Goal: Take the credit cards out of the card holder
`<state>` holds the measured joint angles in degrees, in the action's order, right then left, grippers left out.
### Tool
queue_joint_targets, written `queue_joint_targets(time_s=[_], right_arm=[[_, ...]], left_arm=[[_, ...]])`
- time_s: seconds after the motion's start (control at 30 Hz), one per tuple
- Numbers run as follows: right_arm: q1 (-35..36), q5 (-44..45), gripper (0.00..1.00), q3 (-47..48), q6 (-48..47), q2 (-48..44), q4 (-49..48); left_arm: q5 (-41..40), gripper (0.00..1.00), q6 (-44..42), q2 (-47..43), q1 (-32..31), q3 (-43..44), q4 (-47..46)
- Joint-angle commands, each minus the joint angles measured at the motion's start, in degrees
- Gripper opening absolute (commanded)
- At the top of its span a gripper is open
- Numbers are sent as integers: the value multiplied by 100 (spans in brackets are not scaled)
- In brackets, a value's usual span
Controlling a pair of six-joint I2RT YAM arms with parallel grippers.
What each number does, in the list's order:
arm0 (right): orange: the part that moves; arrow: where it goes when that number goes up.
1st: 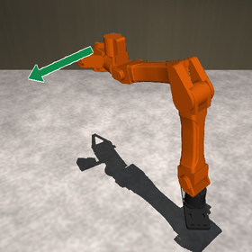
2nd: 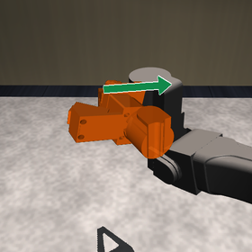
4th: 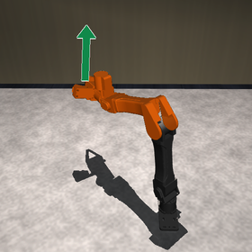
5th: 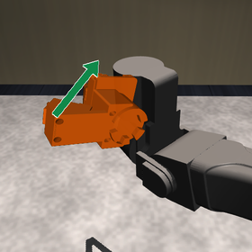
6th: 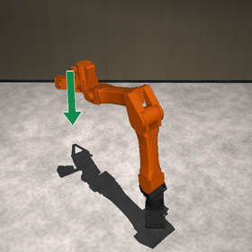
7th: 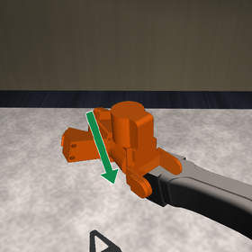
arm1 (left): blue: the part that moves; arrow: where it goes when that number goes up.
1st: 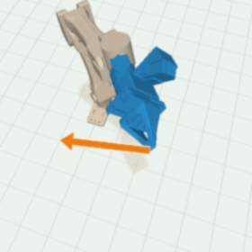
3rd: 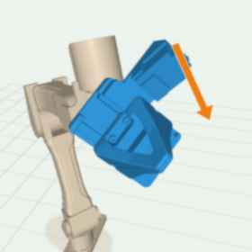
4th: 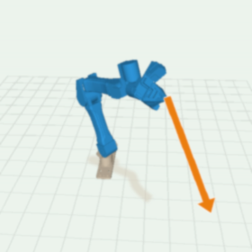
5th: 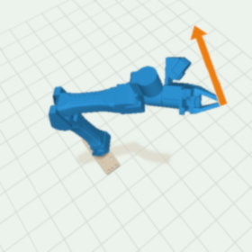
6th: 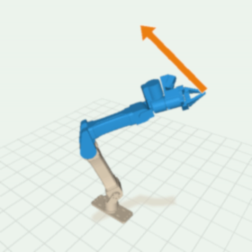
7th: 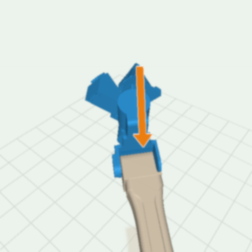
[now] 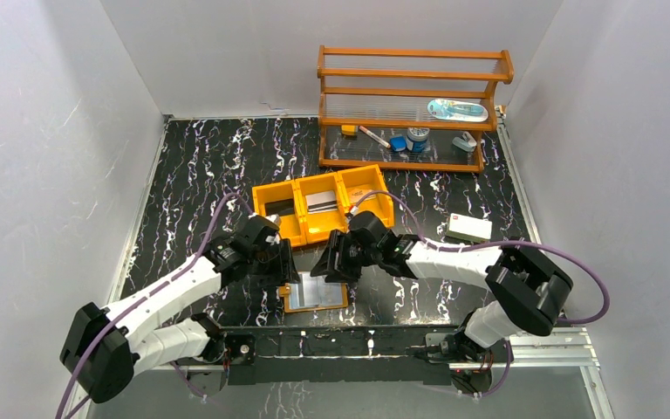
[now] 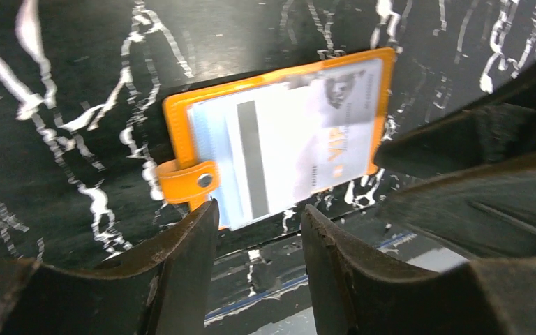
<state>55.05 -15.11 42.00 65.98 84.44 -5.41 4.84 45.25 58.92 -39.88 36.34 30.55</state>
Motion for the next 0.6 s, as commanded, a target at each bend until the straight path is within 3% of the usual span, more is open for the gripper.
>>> queue_joint_targets(time_s=[0.0,0.17,0.33,0.57], right_arm=[[-2,197,62,-225,176,-157,-143],[-25,192,64,-396,292,-174,-288],[-41,-56,62,-478,345,-28,-588],[-39,-572,57,-408,384,494,-1096]], left_arm=[[967,46,-261,310,-10,216,-542],[1311,45,-294,810,-10,163,-840],[1404,35,-310,1271,-11,22,-941],[1262,29,-306,1298,-11,-255,-900]])
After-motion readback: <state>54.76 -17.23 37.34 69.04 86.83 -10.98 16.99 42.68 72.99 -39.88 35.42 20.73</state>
